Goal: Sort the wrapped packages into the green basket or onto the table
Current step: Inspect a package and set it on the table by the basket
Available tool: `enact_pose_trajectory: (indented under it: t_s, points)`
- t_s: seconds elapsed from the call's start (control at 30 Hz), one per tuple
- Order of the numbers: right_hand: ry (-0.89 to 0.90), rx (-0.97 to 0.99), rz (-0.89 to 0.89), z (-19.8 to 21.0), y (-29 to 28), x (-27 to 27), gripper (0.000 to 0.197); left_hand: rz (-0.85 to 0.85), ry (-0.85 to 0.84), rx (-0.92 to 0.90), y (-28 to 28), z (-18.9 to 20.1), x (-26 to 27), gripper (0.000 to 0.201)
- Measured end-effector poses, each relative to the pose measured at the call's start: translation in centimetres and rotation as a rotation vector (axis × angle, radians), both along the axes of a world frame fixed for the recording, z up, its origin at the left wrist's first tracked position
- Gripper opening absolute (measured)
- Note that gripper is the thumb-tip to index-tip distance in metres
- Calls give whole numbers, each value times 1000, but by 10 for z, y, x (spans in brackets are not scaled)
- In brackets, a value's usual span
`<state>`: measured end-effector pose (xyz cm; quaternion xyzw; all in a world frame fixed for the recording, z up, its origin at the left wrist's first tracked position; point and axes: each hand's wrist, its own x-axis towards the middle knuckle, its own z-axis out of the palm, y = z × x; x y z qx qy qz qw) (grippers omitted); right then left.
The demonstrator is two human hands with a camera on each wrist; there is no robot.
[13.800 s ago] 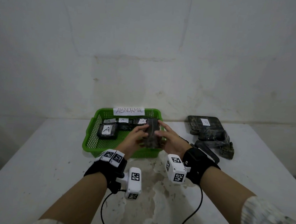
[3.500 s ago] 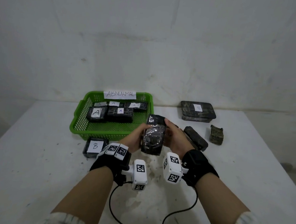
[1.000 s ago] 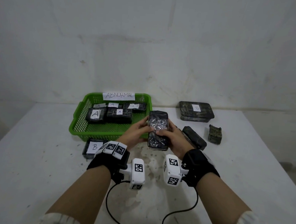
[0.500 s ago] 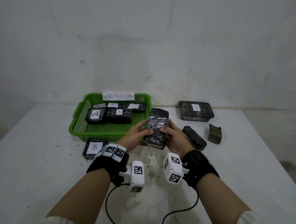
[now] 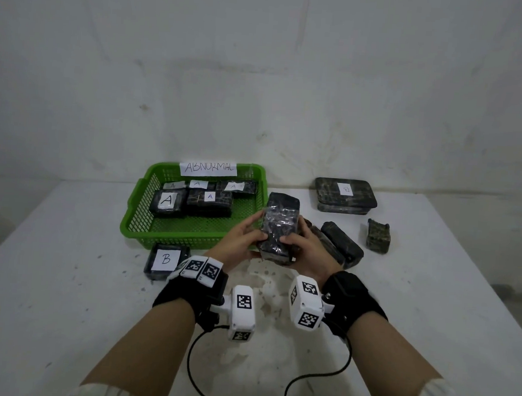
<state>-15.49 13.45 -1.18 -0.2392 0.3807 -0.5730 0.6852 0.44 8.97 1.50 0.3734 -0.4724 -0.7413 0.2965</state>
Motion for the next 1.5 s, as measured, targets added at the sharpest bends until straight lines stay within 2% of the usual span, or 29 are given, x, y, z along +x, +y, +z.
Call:
enact_pose_trajectory:
  t_s: [0.23, 0.37, 0.5, 0.57, 0.67, 0.73, 0.87, 0.9, 0.97, 1.03, 1.13, 1.23, 1.27, 1.37, 1.5]
  points:
    - [62, -6, -16, 9, 0, 1, 64, 36, 56, 37, -1, -2, 2, 59]
    - [6, -19, 25, 7, 3, 4, 72, 37, 63, 35, 0, -2, 4, 64]
    - [97, -22, 15, 7, 2, 8, 72, 16, 25, 11, 2, -4, 5, 65]
    - [177, -14, -31, 4, 0, 8, 83, 25, -19, -28, 1, -4, 4, 69]
    - [342, 14, -98, 4, 3, 6, 105, 22, -170, -221, -1, -2, 5, 76]
    - [433, 5, -134, 7, 5, 6, 94, 28, -170, -276, -1, 0, 3, 72]
    - [447, 33, -240, 11, 2, 4, 20, 86, -175, -239, -5, 6, 1, 53]
    - [418, 43, -264, 13, 1, 3, 14, 79, -171, -214, -5, 4, 1, 48]
    - [361, 37, -268, 18, 2, 2, 22, 38, -186, -149, -4, 1, 1, 40]
    - [330, 18, -256, 21, 2, 3, 25, -3, -226, -118, 0, 1, 1, 41]
    - [367, 26, -259, 18, 2, 5, 27, -13, -205, -43, 2, 3, -1, 40]
    - [360, 30, -342, 17, 0, 9, 24, 11, -214, -13, 3, 9, -2, 16]
    - [338, 23, -368, 17, 0, 10, 24, 16, -232, -29, 2, 11, -3, 18]
    - [296, 2, -349, 18, 0, 13, 25, -2, -292, -115, 1, 17, -8, 46]
    - [336, 19, -245, 20, -1, 9, 25, 44, -291, -153, -1, 18, -14, 50]
